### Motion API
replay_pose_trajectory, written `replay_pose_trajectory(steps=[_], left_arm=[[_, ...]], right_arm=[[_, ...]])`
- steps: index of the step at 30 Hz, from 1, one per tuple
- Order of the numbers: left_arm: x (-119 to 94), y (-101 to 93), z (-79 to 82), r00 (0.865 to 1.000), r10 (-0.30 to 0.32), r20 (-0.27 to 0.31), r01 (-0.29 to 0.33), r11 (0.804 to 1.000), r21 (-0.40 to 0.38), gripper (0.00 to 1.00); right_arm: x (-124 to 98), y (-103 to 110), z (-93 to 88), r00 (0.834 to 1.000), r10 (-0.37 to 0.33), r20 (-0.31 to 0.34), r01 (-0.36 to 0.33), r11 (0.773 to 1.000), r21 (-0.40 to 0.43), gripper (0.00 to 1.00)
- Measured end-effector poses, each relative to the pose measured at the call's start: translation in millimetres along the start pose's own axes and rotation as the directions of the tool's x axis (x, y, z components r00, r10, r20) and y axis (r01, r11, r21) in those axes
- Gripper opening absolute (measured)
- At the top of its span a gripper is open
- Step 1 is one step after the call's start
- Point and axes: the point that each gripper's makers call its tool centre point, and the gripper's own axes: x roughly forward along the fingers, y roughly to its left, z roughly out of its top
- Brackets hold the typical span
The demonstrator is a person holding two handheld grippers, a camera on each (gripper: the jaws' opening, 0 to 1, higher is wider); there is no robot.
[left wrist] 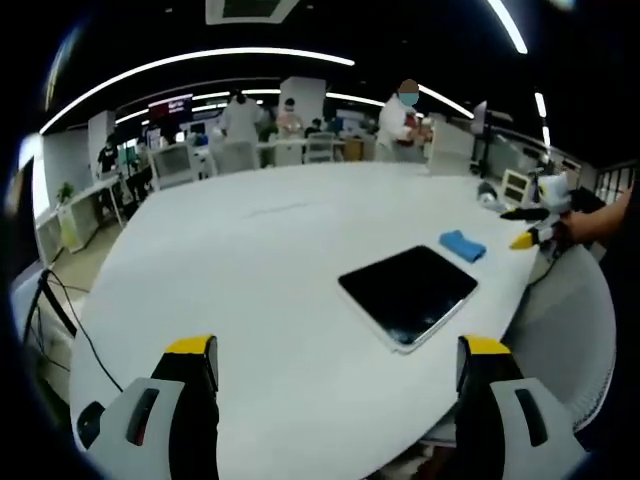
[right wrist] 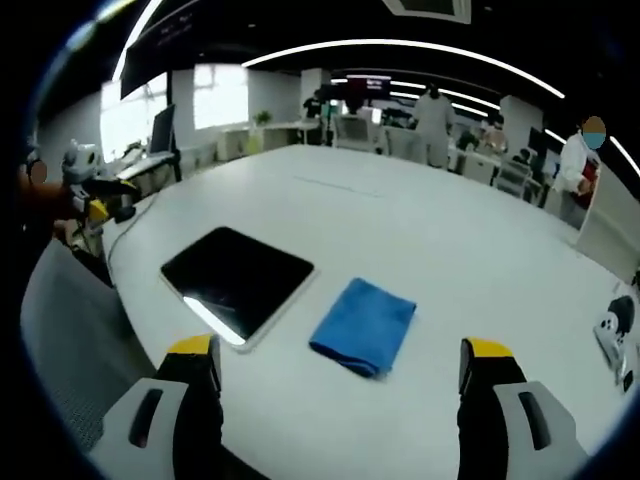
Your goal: Wipe the mirror surface with the cleaning cloth until all visible marks leave the cleaned area.
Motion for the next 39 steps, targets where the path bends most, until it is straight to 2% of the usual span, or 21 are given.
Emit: replay_pose_trajectory(steps=[2,4,5,6,8,10,13,16,18,20,21,23,26,29,32,34,38,39], left_arm=[[-9,-2.3,4.5,1.000,0.008,-0.003,-0.008,1.000,0.010,0.99],[-20,-2.6,13.1,1.000,0.019,0.022,-0.019,1.000,0.003,0.99],[-23,-1.8,14.8,0.999,0.020,0.030,-0.020,1.000,0.000,0.99],[-26,-1.2,15.6,0.999,0.023,0.031,-0.023,1.000,0.002,0.99],[-29,4.4,14.3,0.999,0.040,0.019,-0.040,0.999,0.006,0.99],[-32,5.8,14.6,0.999,0.033,0.031,-0.033,0.999,0.000,0.99],[-32,8.9,14.6,0.998,0.039,0.056,-0.038,0.999,-0.014,0.99],[-29,9.3,6.8,0.998,0.045,0.050,-0.043,0.999,-0.033,0.99],[-28,6.8,4.7,0.998,0.045,0.053,-0.043,0.999,-0.027,0.99],[-27,6.8,1.3,0.998,0.050,0.044,-0.050,0.999,-0.015,0.99],[-27,7.2,-3.0,0.999,0.045,0.015,-0.045,0.999,0.009,0.99],[-25,11.6,-3.8,0.998,0.057,0.001,-0.057,0.998,-0.014,0.99],[-25,12.9,-2.1,0.998,0.071,0.005,-0.070,0.998,-0.004,0.99],[-23,8.9,-3.6,0.998,0.055,0.002,-0.055,0.998,0.004,0.99],[-21,9.2,-6.7,0.998,0.054,-0.009,-0.054,0.998,0.015,1.00],[-18,7.7,-11.2,0.999,0.037,-0.034,-0.038,0.999,-0.012,1.00],[-16,5.7,-10.5,0.999,0.031,-0.039,-0.032,0.999,-0.009,1.00],[-16,5.1,-9.2,0.999,0.029,-0.033,-0.030,0.999,-0.014,1.00]], right_arm=[[-4,1,-2.3,1.000,-0.002,-0.020,0.003,1.000,0.021,0.99],[-16,-3,2.9,0.999,-0.038,0.001,0.038,0.999,-0.013,1.00],[-22,-7,-0.8,0.998,-0.063,-0.009,0.063,0.998,-0.017,1.00],[-26,-10,-2.4,0.997,-0.075,-0.006,0.076,0.997,0.011,1.00],[-30,-5,-3.5,0.999,-0.049,0.000,0.049,0.996,0.078,1.00],[-31,-1,-3.7,1.000,-0.030,0.005,0.029,0.997,0.070,1.00],[-25,7,-7.2,1.000,-0.006,-0.002,0.006,0.998,0.059,1.00],[-18,10,-15.3,0.999,0.004,-0.034,-0.001,0.997,0.074,0.99],[-20,6,-10.9,1.000,-0.017,-0.020,0.018,0.999,0.046,0.99],[-21,6,-13.1,0.999,-0.015,-0.028,0.016,0.998,0.056,0.97],[-21,6,-13.8,1.000,-0.008,-0.029,0.010,0.997,0.073,0.97],[-20,4,-14.1,0.999,-0.019,-0.028,0.021,0.998,0.064,0.97],[-22,2,-15.5,0.999,-0.025,-0.038,0.028,0.997,0.069,0.97],[-24,3,-17.6,0.997,-0.009,-0.071,0.018,0.993,0.115,0.89],[-23,0,-11.3,0.997,-0.007,-0.071,0.017,0.990,0.143,0.90],[-20,-1,-7.2,0.996,0.003,-0.094,0.012,0.987,0.158,0.88],[-13,-10,9.6,0.994,-0.007,-0.107,0.021,0.991,0.131,0.87],[-9,-16,18.4,0.994,-0.009,-0.109,0.023,0.991,0.132,0.87]])
